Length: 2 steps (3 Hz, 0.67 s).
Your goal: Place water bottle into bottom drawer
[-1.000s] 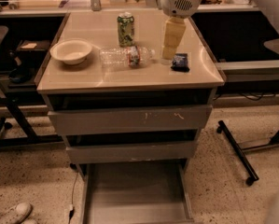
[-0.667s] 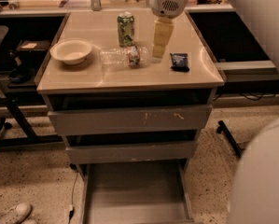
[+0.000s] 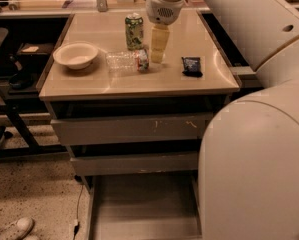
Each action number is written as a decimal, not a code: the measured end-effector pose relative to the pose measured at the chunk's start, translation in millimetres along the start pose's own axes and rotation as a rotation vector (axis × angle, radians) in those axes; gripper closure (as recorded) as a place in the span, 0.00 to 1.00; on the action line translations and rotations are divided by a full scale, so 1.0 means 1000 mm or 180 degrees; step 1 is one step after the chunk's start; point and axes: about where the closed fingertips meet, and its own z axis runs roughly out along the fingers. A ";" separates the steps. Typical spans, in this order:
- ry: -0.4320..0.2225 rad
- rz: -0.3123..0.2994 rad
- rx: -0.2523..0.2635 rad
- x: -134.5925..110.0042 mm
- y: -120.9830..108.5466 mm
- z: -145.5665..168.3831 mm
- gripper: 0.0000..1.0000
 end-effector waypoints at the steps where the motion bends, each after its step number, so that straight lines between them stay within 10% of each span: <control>1: 0.0038 0.0005 -0.0071 -0.002 -0.010 0.021 0.00; 2: 0.0075 0.0007 -0.0161 -0.002 -0.016 0.043 0.00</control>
Offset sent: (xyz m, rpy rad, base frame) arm 0.0362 0.0071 -0.0497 -0.0584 0.1159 0.0033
